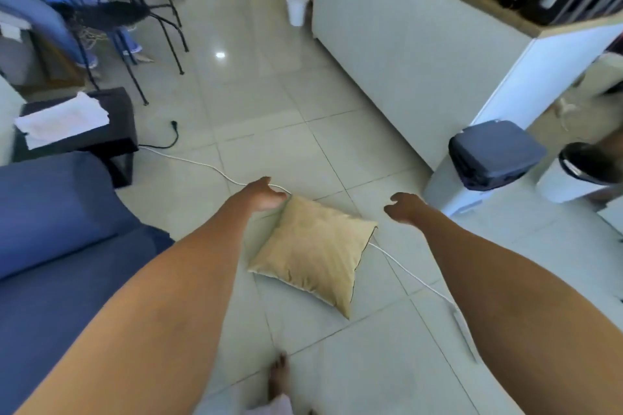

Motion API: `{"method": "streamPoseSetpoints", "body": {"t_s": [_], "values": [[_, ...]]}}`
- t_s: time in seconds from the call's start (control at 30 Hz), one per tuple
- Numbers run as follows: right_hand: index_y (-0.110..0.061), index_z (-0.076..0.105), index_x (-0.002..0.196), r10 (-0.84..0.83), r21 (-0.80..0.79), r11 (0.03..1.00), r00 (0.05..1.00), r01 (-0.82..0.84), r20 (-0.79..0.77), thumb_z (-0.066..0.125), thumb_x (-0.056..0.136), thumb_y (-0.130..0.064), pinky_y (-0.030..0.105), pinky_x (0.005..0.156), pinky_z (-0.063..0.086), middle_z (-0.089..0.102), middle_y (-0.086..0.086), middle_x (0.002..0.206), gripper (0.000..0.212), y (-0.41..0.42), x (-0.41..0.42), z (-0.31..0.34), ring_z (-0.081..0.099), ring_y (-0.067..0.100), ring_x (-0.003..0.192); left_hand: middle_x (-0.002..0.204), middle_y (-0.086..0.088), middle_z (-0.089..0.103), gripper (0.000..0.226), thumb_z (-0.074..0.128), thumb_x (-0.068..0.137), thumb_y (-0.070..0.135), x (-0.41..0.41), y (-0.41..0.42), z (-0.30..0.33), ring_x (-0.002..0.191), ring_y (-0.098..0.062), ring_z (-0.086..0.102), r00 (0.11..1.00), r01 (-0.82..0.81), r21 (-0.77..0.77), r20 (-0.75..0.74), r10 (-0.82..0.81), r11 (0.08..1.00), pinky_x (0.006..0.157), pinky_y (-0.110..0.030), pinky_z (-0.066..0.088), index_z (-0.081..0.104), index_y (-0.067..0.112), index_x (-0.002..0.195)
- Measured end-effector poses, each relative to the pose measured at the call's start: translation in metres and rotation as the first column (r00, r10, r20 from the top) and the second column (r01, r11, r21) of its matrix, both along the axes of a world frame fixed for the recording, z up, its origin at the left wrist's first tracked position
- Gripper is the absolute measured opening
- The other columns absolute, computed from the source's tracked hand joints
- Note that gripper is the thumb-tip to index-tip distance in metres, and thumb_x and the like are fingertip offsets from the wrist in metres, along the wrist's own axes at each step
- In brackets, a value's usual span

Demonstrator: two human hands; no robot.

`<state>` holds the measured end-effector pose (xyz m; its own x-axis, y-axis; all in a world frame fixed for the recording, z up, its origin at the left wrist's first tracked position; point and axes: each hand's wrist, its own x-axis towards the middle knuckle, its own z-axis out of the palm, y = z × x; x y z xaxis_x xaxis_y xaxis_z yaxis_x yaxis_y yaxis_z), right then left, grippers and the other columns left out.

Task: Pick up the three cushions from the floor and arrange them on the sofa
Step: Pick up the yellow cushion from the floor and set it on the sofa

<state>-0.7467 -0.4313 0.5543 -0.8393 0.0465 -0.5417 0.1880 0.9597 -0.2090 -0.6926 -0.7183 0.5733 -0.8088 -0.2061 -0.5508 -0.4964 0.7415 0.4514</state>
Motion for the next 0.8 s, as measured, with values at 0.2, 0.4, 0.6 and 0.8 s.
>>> {"method": "streamPoseSetpoints", "body": {"t_s": [0.2, 0.4, 0.6, 0.8], "values": [[-0.018, 0.04, 0.148, -0.236, -0.067, 0.968, 0.966, 0.243, 0.106, 0.055, 0.09, -0.029, 0.042, 0.116, 0.032, 0.033, 0.012, 0.156, 0.061, 0.035, -0.056, -0.071, 0.037, 0.033, 0.141, 0.159, -0.008, 0.032, 0.072, 0.055, 0.092, 0.037, -0.095, -0.002, -0.07, 0.145, -0.026, 0.034, 0.991, 0.1, -0.052, 0.09, -0.095, 0.994, 0.113, -0.033, 0.031, 0.025, 0.015, 0.154], [-0.016, 0.038, 0.148, -0.34, -0.09, 0.925, 0.909, 0.37, 0.242, 0.064, 0.087, -0.038, 0.039, 0.114, 0.034, 0.037, 0.015, 0.153, 0.071, 0.024, -0.093, -0.148, 0.041, 0.032, 0.139, 0.163, -0.009, 0.023, 0.074, 0.051, 0.096, 0.041, -0.16, -0.018, -0.154, 0.149, -0.026, 0.027, 0.969, 0.09, -0.022, 0.234, -0.082, 0.996, 0.116, -0.032, 0.027, 0.02, 0.012, 0.156], [-0.016, 0.033, 0.15, -0.377, -0.123, 0.896, 0.877, 0.427, 0.297, 0.065, 0.083, -0.052, 0.041, 0.11, 0.038, 0.039, 0.019, 0.15, 0.082, 0.016, -0.121, -0.267, 0.041, 0.034, 0.138, 0.163, -0.007, 0.023, 0.083, 0.045, 0.093, 0.06, -0.184, -0.036, -0.288, 0.149, -0.029, 0.026, 0.923, 0.079, -0.032, 0.381, -0.06, 0.996, 0.116, -0.039, 0.026, 0.018, 0.016, 0.157], [-0.023, 0.02, 0.155, -0.457, -0.178, 0.821, 0.811, 0.543, 0.365, 0.066, 0.075, -0.064, 0.045, 0.115, 0.032, 0.028, 0.016, 0.159, 0.101, 0.018, -0.133, -0.438, 0.031, 0.031, 0.145, 0.161, -0.011, 0.025, 0.09, 0.048, 0.084, 0.071, -0.218, -0.04, -0.449, 0.145, -0.034, 0.031, 0.904, -0.008, -0.064, 0.425, 0.034, 0.998, 0.111, -0.043, 0.032, 0.023, 0.022, 0.155]]}}
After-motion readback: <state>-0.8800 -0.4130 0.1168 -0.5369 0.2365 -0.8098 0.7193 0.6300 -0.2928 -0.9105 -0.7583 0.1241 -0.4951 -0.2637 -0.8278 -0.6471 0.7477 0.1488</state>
